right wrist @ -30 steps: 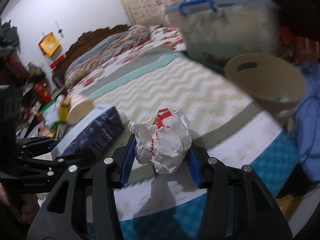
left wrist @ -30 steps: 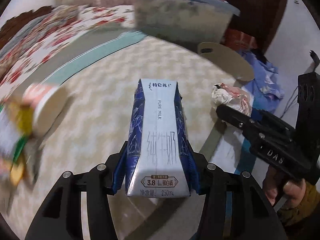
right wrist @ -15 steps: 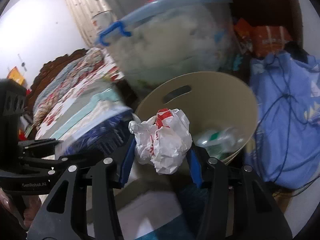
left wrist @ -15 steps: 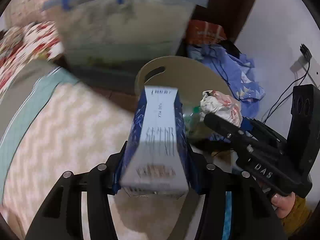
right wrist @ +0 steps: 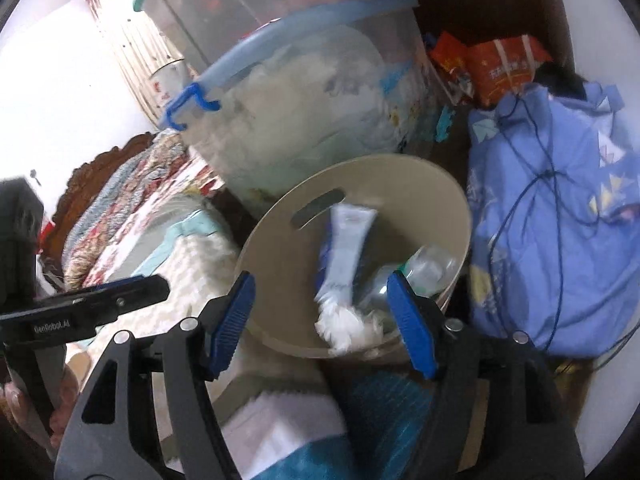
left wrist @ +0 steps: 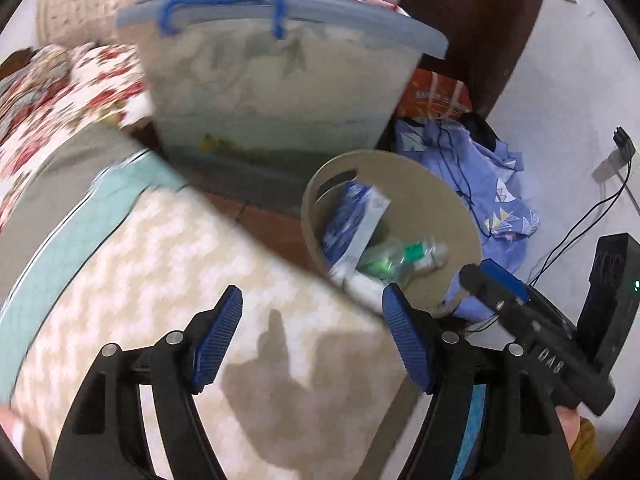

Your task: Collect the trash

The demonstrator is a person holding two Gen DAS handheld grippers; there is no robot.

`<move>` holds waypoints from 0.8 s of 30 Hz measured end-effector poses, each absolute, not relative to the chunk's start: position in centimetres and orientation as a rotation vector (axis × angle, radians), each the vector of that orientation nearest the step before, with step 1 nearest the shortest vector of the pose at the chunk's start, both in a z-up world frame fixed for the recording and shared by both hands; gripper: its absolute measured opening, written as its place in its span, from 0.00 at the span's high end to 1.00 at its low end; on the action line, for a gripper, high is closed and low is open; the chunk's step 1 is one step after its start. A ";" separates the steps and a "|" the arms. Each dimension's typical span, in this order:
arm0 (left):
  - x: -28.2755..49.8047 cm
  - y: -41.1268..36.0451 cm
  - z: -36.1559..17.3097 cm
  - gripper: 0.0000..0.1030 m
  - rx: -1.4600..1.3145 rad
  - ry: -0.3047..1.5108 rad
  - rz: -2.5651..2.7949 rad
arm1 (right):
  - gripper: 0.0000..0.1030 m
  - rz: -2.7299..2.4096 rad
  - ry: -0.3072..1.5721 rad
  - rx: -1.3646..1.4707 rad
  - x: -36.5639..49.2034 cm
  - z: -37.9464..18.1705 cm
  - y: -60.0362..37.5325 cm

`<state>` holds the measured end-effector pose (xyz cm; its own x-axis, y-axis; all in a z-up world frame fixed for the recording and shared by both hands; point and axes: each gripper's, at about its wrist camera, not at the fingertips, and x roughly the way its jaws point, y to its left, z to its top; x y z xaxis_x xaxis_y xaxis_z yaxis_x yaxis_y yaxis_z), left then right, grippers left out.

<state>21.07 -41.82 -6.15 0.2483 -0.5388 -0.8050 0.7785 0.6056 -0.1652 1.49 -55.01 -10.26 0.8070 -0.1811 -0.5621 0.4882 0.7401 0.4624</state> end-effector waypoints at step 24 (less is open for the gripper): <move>10.5 -17.7 -3.7 0.28 0.234 0.765 -0.586 | 0.32 -0.201 0.568 0.586 -3.6 -6.9 -37.1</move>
<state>10.49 -17.74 -3.70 0.5723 -0.4119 -0.7091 0.5769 0.8168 -0.0088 -3.57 -37.05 -6.90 0.8288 -0.0208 -0.5592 0.3347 0.8193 0.4656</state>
